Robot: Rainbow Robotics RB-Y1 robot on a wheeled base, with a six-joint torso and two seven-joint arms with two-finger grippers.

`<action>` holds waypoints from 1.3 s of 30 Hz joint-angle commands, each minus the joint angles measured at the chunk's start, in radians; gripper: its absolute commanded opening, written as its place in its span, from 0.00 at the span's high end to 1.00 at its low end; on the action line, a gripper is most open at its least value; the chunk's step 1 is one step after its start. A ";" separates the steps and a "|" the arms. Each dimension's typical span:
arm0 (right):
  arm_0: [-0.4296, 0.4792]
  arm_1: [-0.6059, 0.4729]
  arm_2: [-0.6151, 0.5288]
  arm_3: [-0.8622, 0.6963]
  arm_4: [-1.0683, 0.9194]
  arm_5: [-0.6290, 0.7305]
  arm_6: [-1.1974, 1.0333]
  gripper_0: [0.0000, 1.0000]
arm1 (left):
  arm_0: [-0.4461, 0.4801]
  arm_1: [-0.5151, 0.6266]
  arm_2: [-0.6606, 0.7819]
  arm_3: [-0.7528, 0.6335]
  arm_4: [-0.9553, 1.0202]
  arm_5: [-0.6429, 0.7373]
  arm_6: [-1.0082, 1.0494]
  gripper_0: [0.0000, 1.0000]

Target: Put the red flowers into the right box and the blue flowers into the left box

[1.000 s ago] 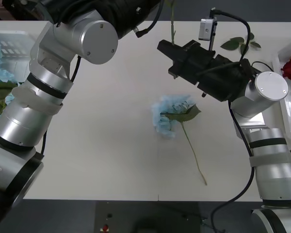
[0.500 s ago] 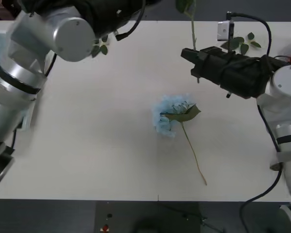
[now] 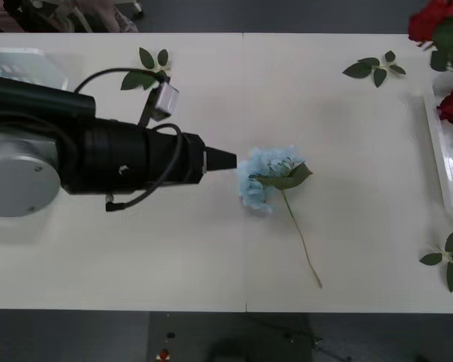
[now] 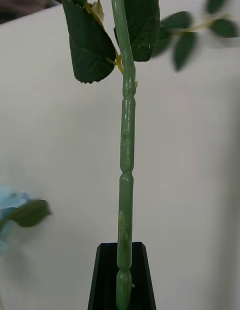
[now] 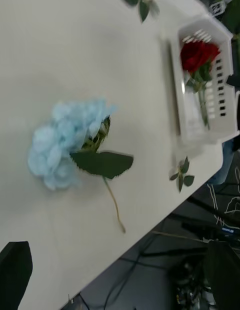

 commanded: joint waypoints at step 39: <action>-0.050 -0.124 0.318 0.271 0.264 -0.493 -0.063 0.27 | 0.140 0.253 0.213 0.164 0.657 -0.352 -1.449 0.00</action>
